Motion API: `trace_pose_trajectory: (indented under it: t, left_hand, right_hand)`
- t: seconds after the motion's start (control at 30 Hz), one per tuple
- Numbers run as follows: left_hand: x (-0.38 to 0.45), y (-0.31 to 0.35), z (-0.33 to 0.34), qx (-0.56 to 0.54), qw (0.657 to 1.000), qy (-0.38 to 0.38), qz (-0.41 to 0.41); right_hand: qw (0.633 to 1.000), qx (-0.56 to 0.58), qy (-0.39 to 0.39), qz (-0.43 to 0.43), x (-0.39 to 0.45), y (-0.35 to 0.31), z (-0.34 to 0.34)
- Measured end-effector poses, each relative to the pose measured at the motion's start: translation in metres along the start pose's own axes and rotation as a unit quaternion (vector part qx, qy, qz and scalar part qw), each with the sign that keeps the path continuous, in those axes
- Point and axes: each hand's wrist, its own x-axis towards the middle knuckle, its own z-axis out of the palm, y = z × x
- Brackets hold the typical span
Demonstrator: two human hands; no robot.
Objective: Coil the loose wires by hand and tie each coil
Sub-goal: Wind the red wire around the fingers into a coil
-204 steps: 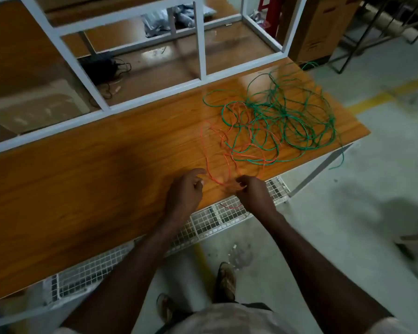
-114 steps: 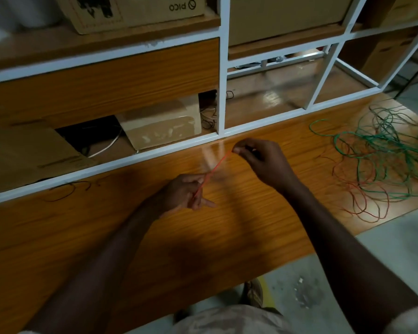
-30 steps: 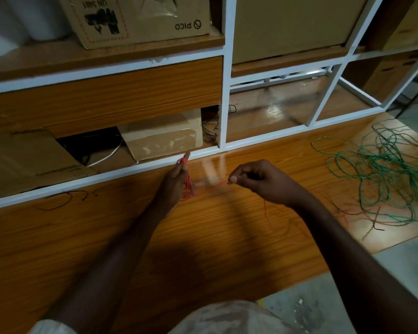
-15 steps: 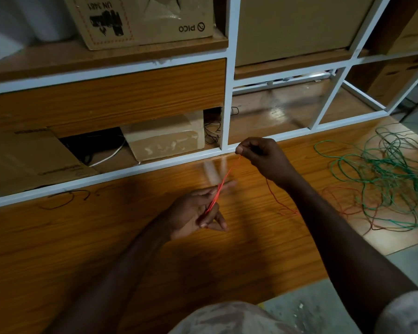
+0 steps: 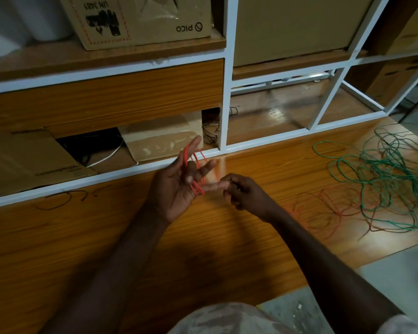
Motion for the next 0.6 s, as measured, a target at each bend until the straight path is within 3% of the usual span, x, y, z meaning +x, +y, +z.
trace_pose_trajectory:
  t: [0.17,0.27,0.47,0.6]
  left_hand:
    - [0.024,0.009,-0.006,0.023,0.995,0.083,0.055]
    - [0.037,0.01,-0.014,0.095,0.989,0.102,0.047]
    - [0.039,-0.016,-0.056,0.41,0.908,0.086,-0.01]
    - [0.024,-0.032,-0.06,0.5,0.862,0.059,-0.049]
  right_hand:
    - [0.978,-0.148,-0.144,0.01,-0.016,0.007,0.027]
    - [0.969,-0.139,-0.205,0.013,-0.03,-0.012,0.033]
    - [0.966,-0.148,-0.211,-0.032,-0.04,-0.057,-0.001]
    - [0.966,-0.19,-0.165,-0.058,-0.036,-0.08,-0.026]
